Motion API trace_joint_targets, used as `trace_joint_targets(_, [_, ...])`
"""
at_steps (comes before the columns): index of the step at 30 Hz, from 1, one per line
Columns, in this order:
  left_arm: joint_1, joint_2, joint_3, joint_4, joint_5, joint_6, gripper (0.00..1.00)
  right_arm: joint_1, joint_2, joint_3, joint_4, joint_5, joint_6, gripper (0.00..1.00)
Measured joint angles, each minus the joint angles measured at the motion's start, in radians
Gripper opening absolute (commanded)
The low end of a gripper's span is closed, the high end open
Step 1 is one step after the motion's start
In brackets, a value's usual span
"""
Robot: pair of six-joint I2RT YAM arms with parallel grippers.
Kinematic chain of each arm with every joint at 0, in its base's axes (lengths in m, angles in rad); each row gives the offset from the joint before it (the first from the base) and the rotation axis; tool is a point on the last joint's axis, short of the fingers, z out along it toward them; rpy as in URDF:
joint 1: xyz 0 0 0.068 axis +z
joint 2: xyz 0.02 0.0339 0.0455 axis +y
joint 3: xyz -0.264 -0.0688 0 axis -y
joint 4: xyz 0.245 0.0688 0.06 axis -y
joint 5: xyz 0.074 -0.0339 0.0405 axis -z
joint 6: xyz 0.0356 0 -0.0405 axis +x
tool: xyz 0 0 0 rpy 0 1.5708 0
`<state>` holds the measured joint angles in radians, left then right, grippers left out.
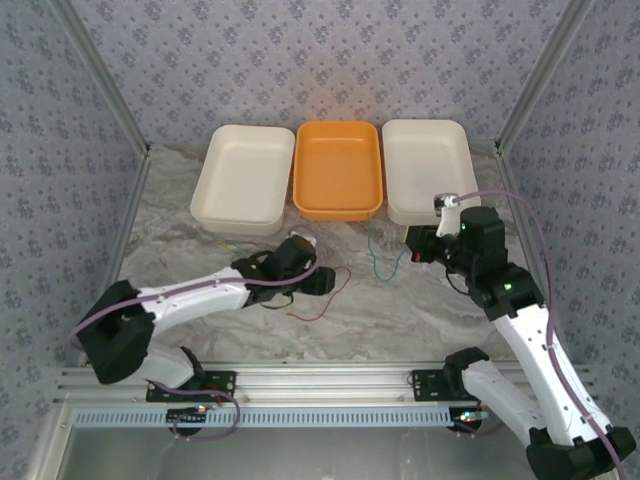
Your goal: Untangle the cables
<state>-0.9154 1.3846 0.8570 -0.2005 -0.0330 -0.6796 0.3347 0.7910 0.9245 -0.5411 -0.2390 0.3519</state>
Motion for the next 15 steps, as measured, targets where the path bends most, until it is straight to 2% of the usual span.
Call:
trace_joint_targets(7, [0.104,-0.097,0.193,-0.052,0.057,-0.043,0.78,0.157,0.011,-0.029,0.034,0.133,-0.085,0.0])
trace_joint_targets(15, [0.117,0.022,0.323,-0.117,0.154,-0.146,0.76,0.315,0.062,-0.029,0.07,0.275,-0.138,0.0])
